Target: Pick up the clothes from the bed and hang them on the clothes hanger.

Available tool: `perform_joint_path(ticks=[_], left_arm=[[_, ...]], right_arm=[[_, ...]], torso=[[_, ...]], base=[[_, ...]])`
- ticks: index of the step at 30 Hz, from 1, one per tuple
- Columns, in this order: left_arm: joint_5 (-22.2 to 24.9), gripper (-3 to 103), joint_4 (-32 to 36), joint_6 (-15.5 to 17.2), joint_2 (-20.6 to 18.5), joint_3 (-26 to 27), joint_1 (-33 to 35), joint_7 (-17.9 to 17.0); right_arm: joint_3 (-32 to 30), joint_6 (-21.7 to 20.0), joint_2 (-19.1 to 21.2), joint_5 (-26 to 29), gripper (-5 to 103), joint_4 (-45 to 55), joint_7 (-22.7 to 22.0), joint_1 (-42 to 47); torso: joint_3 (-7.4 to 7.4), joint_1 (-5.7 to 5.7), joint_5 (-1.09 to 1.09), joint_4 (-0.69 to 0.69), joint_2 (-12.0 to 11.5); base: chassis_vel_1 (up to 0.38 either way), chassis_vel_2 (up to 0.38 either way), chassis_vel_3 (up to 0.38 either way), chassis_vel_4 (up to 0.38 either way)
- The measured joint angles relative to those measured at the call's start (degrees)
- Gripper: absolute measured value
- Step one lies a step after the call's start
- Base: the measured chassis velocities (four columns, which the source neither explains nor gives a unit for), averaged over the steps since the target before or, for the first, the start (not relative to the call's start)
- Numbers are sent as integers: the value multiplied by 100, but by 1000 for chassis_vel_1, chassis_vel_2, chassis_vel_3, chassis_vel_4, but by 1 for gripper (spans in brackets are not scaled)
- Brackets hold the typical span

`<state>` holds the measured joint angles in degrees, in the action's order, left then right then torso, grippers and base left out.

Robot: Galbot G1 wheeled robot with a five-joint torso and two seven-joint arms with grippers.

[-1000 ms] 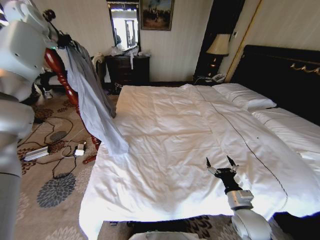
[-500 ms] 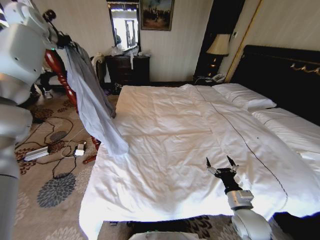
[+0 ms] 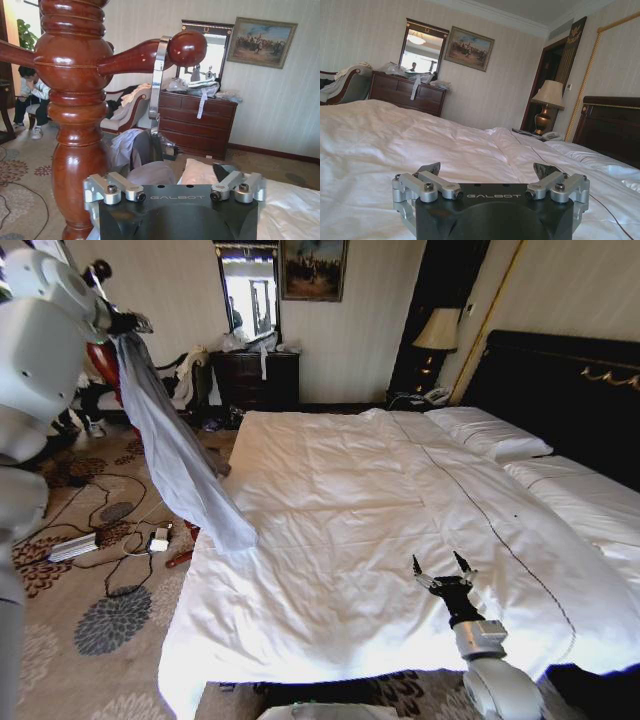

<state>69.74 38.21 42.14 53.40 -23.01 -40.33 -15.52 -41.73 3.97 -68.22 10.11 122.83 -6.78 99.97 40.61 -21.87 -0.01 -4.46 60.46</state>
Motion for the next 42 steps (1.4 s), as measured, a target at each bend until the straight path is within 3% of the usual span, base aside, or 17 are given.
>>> perform_joint_path(ticks=[9, 25, 42], left_arm=[[-52, 100, 286, 0, -215, -17, 114, -115], [-1237, 100, 519, -309, -278, -201, 93, 199], [-2031, 100, 837, -436, -418, -311, 62, 490]], right_arm=[[0, 0, 0, 0, 100, 0, 0, 0], [0, 0, 0, 0, 100, 0, 0, 0], [0, 0, 0, 0, 100, 0, 0, 0]], torso=[[0, 0, 0, 0, 0], [0, 0, 1, 0, 0], [0, 0, 0, 0, 0]], base=[[0, 0, 0, 0], [0, 0, 0, 0], [0, 0, 0, 0]])
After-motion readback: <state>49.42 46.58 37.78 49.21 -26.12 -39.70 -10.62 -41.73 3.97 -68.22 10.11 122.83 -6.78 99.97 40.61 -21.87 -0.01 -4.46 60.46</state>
